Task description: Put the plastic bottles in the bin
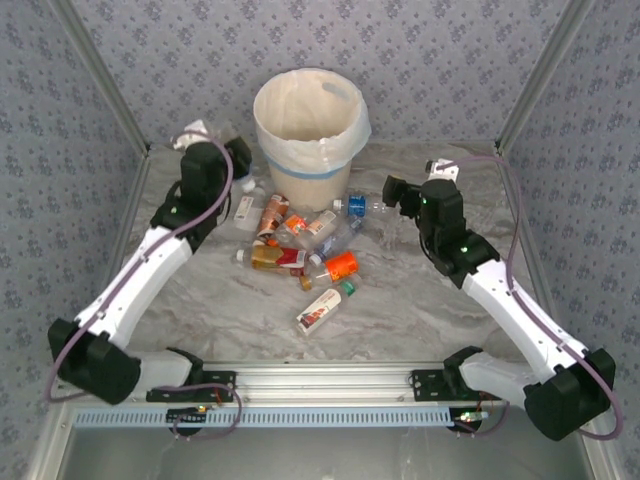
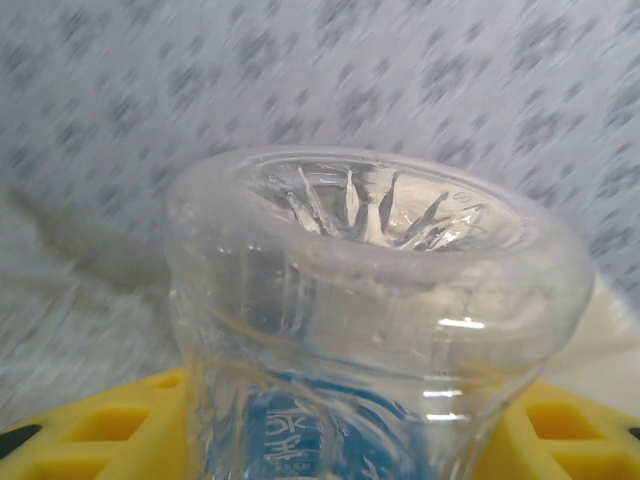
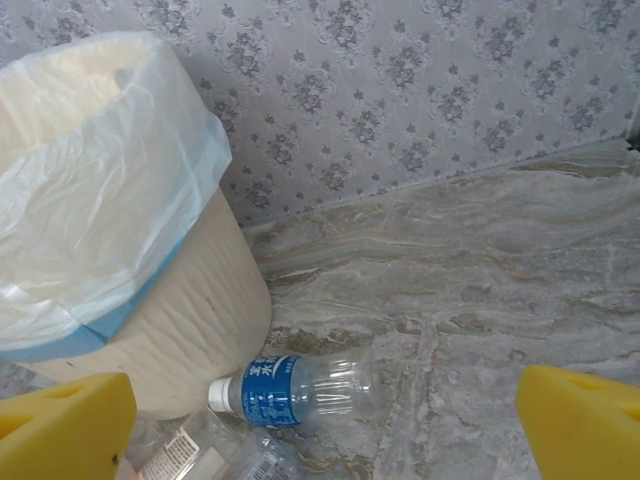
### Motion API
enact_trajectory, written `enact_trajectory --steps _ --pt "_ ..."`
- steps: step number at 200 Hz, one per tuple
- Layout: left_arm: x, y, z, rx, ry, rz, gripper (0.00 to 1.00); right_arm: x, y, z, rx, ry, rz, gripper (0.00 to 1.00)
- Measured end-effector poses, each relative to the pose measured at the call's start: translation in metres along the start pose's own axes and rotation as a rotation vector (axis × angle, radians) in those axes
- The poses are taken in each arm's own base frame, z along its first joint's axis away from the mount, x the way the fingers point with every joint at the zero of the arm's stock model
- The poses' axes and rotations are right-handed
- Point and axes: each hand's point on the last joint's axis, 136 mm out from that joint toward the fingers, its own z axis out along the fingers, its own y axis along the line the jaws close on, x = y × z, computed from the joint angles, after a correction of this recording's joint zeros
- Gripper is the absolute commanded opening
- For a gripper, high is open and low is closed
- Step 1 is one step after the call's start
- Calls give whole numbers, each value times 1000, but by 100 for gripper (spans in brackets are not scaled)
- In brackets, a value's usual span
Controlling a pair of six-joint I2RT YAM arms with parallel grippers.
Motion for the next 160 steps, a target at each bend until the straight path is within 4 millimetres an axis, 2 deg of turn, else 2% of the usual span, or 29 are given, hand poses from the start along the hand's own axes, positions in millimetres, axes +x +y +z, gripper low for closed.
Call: enact_trajectory --steps 13,28,77,99,160 --pt "-15 -18 13 36 -44 3 46 0 -5 -3 15 5 4 100" --pt "-22 -32 28 65 -67 12 46 0 -12 -8 32 10 9 100" --pt "-5 -61 73 145 -27 77 47 -5 -28 -24 67 7 22 100" --pt "-10 -72 80 176 -29 89 47 -5 -33 -29 79 11 28 100" --pt "-32 -85 77 222 -90 65 48 -2 -42 -31 107 23 37 100"
